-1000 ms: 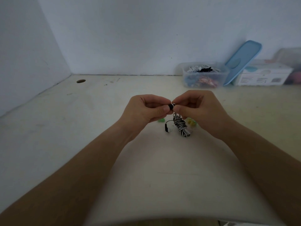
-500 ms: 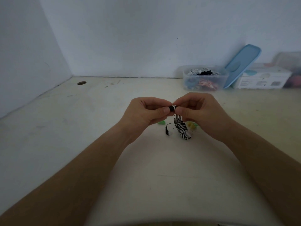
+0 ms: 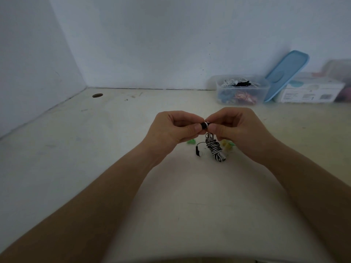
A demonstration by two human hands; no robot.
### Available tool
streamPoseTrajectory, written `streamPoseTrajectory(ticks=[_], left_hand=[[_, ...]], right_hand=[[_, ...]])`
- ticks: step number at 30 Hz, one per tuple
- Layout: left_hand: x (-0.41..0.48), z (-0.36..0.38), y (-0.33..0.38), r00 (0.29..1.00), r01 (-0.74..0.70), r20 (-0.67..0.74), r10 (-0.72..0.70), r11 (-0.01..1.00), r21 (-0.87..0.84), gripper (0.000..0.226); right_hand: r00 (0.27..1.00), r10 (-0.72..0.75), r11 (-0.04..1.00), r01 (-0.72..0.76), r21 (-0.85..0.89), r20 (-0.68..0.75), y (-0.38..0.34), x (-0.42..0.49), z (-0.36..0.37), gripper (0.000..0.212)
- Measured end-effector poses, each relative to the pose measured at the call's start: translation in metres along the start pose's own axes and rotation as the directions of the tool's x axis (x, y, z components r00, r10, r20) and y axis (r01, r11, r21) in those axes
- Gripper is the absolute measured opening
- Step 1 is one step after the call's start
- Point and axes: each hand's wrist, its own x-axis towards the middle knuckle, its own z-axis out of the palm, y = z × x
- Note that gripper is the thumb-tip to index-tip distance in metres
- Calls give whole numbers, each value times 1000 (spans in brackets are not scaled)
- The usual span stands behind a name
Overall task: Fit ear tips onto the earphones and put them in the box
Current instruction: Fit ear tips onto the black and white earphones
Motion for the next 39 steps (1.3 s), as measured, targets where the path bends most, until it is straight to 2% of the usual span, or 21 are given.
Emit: streamPoseTrajectory(ticks=[4,13,19,21,24,26,28,31,35,39], left_hand=[[1,-1,1,1000,-2,16,2,1000,-2,17],[0,-2,-2,998,-63,17,61,995,77,11],[1,-2,3,995,-96,25,93,976,195,6],[2,-3,3,990,-140,35,137,933,332,9],[3,-5,0,986,-161,62,153,800,578,7],[2,-6,-3,991,-136,85,107,694,708,24],[0,-5,-5,991,-125,123,45,603,788,30],[0,-2,-8,984,-172,176,38,487,856,20],[-1,-2,-7,981,-192,172,86,456,869,6],[0,-6,-7,985,-169,127,113,551,817,3]], right_hand=[[1000,-3,1000,3,-3,-28,1,1,-2,13],[999,-7,999,8,-42,33,-3,-2,0,12],[997,66,995,-68,75,31,-5,1,-1,13],[995,98,989,-101,111,31,-5,2,-2,21],[991,124,986,-128,108,46,-3,2,-3,27],[989,141,983,-145,108,49,-4,2,-3,28],[986,161,982,-165,96,42,-5,2,-3,27],[984,175,977,-178,114,31,-6,2,-2,23],[987,160,982,-160,102,8,-6,2,-3,16],[982,179,982,-174,76,-62,-4,5,-5,11]])
